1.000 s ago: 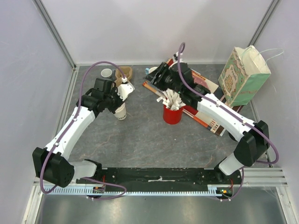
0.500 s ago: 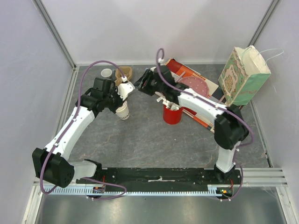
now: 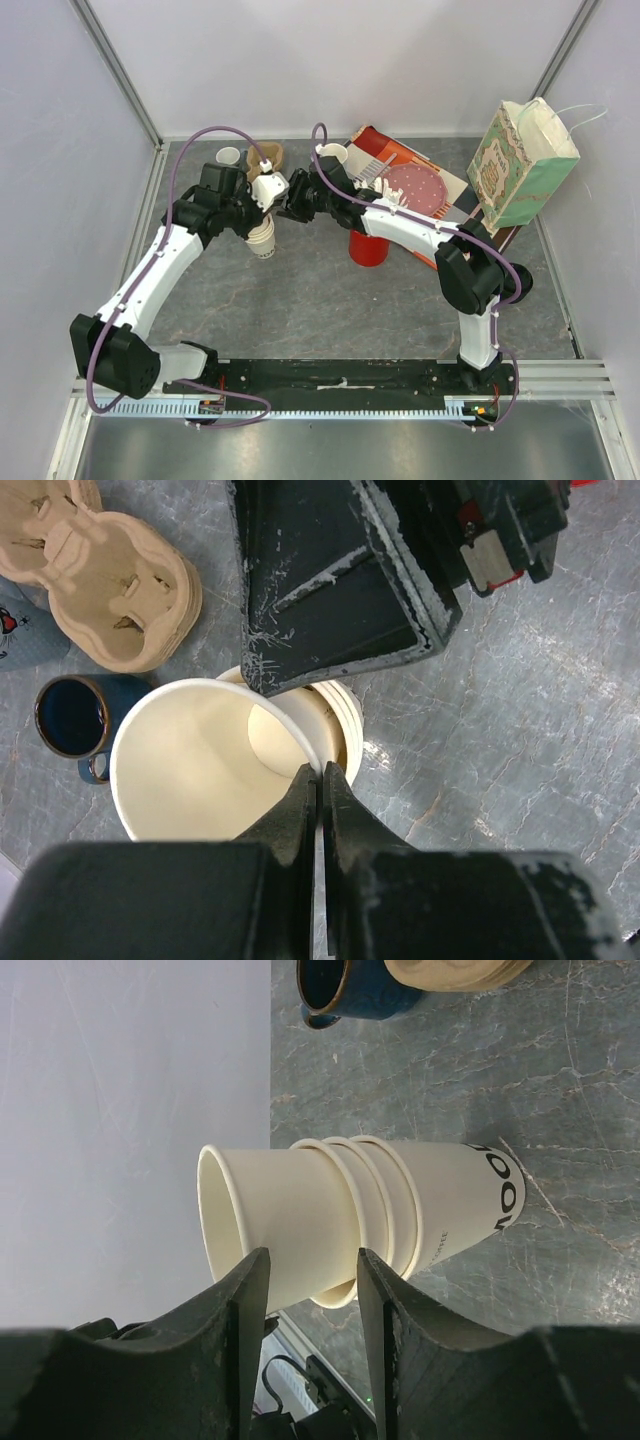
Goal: Pack the takeout coffee
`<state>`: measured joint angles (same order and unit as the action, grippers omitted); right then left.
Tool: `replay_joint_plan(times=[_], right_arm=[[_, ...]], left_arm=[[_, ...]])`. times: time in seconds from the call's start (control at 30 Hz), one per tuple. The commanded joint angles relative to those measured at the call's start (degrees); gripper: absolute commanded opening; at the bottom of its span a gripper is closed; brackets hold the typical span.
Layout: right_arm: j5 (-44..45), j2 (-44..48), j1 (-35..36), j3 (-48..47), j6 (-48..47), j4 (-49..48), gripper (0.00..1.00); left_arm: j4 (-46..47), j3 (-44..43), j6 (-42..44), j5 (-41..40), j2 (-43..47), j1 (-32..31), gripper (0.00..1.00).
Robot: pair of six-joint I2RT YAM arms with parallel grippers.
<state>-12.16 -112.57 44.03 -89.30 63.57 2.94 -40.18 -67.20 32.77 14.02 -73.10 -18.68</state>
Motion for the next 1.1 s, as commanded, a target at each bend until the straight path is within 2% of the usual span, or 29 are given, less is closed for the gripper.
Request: replay_joint_plan(times=[0.0,0.2,0.4,0.53,0.73,0.8,0.87,0.93,1.0,1.07], right_arm=[[-2.1,-0.4,1.1,1.1,1.8,-5.0,0.48],[-1.0,-0.7,1.7,4.7,2.0,-5.6,0.48],[0.5,0.2,1.7,2.9,-0.6,-4.3,0.50],[2.0,1.5,1.7,0.4,-3.5,-1.2,0.51],[4.7,4.6,1.5,-1.0,-6.9,2.6,0.52],[6.0,5.9,1.1,-0.9,-8.2,3.6,0.53],[7.0,7.9,0.2,-0.7,-9.2,5.4,0.53],[8.8,10.9,-0.9,0.5,-10.5,7.2,0.54],[10.4,13.2,-2.6,1.8,-11.4,7.8,0.54],[13.5,16.6,-4.1,3.1,-13.1,9.3,0.54]], left_arm=[[2.7,-2.7,-1.1,1.7,-1.3,0.0,0.02],[3.1,-3.8,-0.3,0.3,-1.9,-0.1,0.02],[0.4,-12.7,3.4,-5.3,-0.2,-0.1,0.02],[-5.3,-20.4,4.3,-3.6,0.2,-0.1,0.02],[-15.8,-27.6,5.7,-0.8,2.0,-0.1,0.02],[-19.3,-29.7,6.8,2.7,2.6,-0.1,0.02],[-26.7,-33.2,7.7,6.4,2.9,-0.1,0.02],[-33.4,-35.0,9.6,13.5,3.5,-0.3,0.02],[-37.1,-33.5,11.6,20.4,4.0,-1.0,0.02],[-37.7,-29.4,11.7,23.2,5.2,-2.0,0.02]])
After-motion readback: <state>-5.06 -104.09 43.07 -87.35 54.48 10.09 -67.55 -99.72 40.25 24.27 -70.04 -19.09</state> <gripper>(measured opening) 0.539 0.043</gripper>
